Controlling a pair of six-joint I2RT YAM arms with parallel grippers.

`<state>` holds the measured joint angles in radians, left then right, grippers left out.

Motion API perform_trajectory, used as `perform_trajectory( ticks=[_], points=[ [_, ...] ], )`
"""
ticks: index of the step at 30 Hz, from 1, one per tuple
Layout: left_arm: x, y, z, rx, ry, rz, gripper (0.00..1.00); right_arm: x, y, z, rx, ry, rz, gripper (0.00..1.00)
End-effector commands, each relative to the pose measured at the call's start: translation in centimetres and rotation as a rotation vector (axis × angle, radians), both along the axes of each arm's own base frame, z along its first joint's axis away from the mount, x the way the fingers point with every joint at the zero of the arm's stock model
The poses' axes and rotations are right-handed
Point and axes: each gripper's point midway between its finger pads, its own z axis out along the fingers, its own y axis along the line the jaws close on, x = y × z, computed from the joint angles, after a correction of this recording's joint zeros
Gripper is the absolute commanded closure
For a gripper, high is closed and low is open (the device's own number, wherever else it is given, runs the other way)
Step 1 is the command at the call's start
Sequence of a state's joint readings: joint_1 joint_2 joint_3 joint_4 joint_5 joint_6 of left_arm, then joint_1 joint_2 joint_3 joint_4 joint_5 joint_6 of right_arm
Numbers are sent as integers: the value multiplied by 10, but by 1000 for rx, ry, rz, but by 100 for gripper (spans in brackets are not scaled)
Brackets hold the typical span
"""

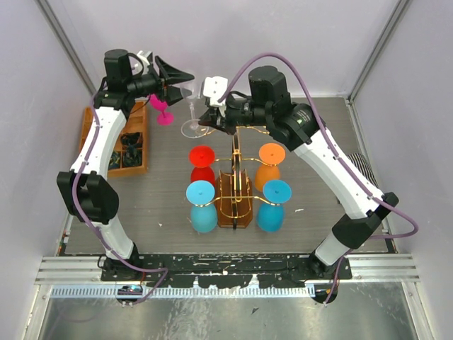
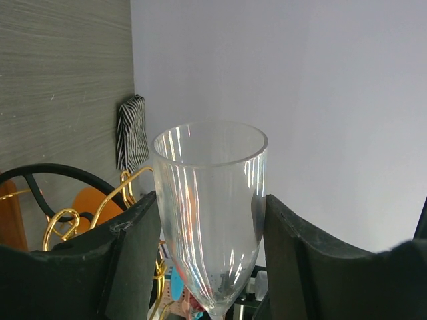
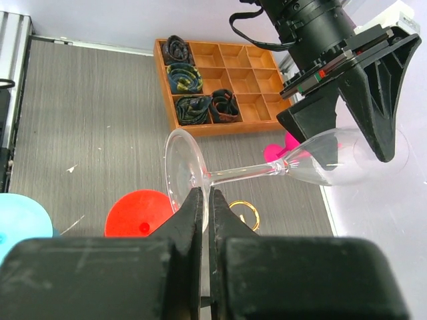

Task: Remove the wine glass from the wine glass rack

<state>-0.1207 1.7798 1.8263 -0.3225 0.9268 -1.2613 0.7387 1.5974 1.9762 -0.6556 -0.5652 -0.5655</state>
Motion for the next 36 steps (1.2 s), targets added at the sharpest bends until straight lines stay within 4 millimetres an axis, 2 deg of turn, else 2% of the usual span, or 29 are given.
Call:
perform_trajectory(
  ticks=[1,4,6,8,10,16,20,27,34,36],
  points=[
    [-7,-3,-1,-4,-19,-61,52,-4,-2,38,77,-82,0,90],
    [-3,9,-2,35,-31,-24,54,-1,-6,40,88,-89,-37,67],
    [0,21,3,45,-48,10,54,1,-10,43,108,-91,-73,39],
    [4,36,6,46,-55,46,54,3,-15,46,123,-101,-101,27],
    [8,53,9,35,-56,86,54,4,-18,49,132,-109,-126,21],
    [23,117,17,50,-106,251,54,14,-27,46,124,-106,-201,17],
    [38,150,5,161,-150,355,54,20,-31,36,106,-94,-245,16],
    [65,185,-35,458,-248,489,55,26,-34,19,72,-78,-279,15],
    [73,189,-80,726,-385,538,55,34,-37,3,39,-60,-311,14],
    [75,190,-93,788,-419,570,53,35,-38,-2,34,-50,-316,14]
  ],
)
